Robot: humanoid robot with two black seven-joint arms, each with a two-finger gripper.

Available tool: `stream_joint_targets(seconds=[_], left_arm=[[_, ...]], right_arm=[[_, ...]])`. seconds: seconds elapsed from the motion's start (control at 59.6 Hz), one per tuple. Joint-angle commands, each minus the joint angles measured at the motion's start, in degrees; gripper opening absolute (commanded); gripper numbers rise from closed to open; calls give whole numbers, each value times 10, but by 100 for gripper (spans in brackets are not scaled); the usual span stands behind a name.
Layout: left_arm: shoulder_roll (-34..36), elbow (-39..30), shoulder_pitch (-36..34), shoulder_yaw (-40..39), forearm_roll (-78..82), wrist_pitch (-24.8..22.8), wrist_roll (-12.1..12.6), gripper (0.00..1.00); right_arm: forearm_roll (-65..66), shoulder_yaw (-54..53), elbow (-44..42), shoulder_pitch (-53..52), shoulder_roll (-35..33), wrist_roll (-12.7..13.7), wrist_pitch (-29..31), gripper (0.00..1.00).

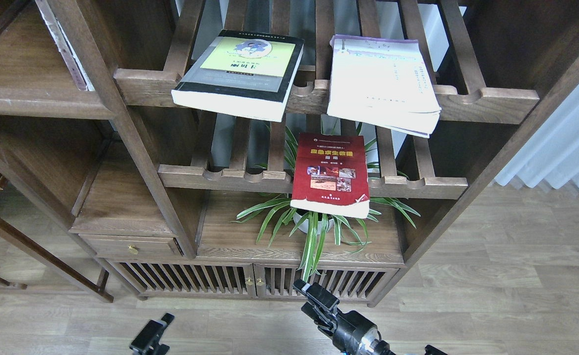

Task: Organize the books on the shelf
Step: 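Raise the right gripper toward the red book on the lower shelf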

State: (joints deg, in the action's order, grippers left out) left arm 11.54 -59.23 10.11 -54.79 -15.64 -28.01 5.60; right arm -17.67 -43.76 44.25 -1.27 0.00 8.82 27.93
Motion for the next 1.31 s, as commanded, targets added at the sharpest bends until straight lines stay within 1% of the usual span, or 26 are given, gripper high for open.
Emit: stream_joint_targets(seconds=[0.0,0.185,0.285,0.453,0.621,0.705,0.839,0.872,0.923,0.973,1.006,1.023,1.107,1.174,1.292], left_arm=[[14,-29,9,-14,0,0,4,100],[16,-27,9,-19,7,0,3,100],[16,-23,7,-15,15,0,8,100],[16,-12,4,-14,25,0,2,100],[29,-7,4,-17,27,0,5,100],[33,3,2,-15,27,0,8,100],[37,7,-2,-23,27,0,6,100],[40,11,-2,-27,26,0,5,100],[44,18,-1,-33,26,0,4,100],[44,32,1,-41,25,0,3,100],[44,37,1,-43,25,0,2,100],[44,42,1,-45,25,0,2,100],[44,54,1,-47,24,0,2,100],[44,56,1,-47,20,0,2,100],[44,56,1,-48,19,0,1,100]], right_arm=[[1,0,5,1,0,0,1,100],[4,3,0,-4,0,1,1,100],[4,8,-2,-8,0,1,1,100],[8,15,-2,-2,0,3,1,100],[8,38,-11,1,0,4,1,100],[8,38,-11,0,0,2,1,100],[2,29,-1,-5,0,-1,1,100],[-2,25,4,-6,0,-6,1,100],[-7,22,15,-7,0,-23,1,100],[-10,23,31,-7,0,-55,1,100],[-11,23,37,-7,0,-66,1,100],[-11,23,43,-7,0,-81,1,100],[-11,23,65,-7,0,-113,1,100],[-11,23,79,-8,0,-130,1,100],[-11,23,108,-16,0,-144,1,100]])
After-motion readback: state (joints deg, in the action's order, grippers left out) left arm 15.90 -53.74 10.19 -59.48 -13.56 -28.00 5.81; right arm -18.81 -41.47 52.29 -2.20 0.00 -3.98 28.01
